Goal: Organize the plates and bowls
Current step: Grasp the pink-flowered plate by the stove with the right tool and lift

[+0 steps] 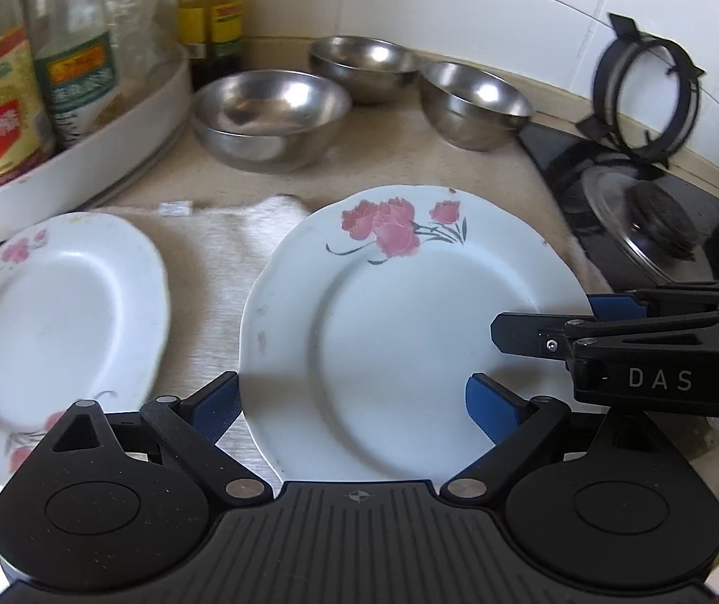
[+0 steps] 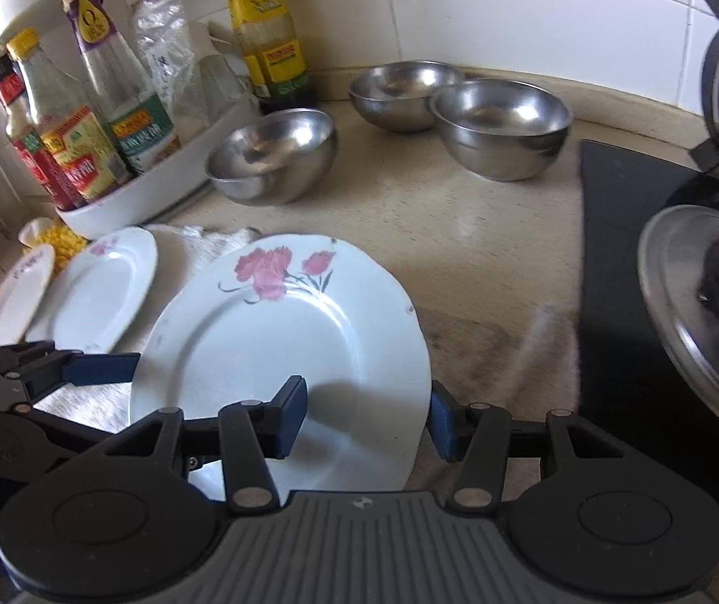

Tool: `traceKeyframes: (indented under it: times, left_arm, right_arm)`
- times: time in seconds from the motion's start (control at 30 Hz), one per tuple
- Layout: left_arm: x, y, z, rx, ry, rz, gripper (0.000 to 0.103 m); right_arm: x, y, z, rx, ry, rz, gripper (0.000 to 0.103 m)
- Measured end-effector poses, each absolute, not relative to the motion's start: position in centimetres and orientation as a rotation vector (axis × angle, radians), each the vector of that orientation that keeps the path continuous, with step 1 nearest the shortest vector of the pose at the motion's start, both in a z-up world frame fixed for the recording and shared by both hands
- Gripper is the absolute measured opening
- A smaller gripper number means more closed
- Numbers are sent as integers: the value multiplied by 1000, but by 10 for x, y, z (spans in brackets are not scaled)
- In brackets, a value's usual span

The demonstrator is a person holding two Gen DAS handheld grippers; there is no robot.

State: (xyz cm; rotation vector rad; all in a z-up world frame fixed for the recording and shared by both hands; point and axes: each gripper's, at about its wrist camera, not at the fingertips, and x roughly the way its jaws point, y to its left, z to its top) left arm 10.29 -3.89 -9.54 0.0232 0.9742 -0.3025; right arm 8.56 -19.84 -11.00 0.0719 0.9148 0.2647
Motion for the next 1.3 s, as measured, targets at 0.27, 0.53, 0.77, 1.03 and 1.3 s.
traceKeyframes:
  times: [0.27,0.53,0.77,1.03,1.3]
  left_arm:
    - [105,-44,-98,52,953,-298,100]
    - [100,-29,-90,16,937,-216,100]
    - [94,-27,-86,-8,922,-185,101]
    - [88,-28,-82,-13,907,-157,101]
    - [84,-16,-75,-31,894,-132,101]
  right_arm:
    - [89,-197,-112,52,904,238,63]
    - [89,-193,-108,-13,876,251,64]
    - [88,-197,-107,-30,872,267,64]
    - [88,-202,-102,-52,844,277,64]
    - [90,-194,-91,-64,814,284,64]
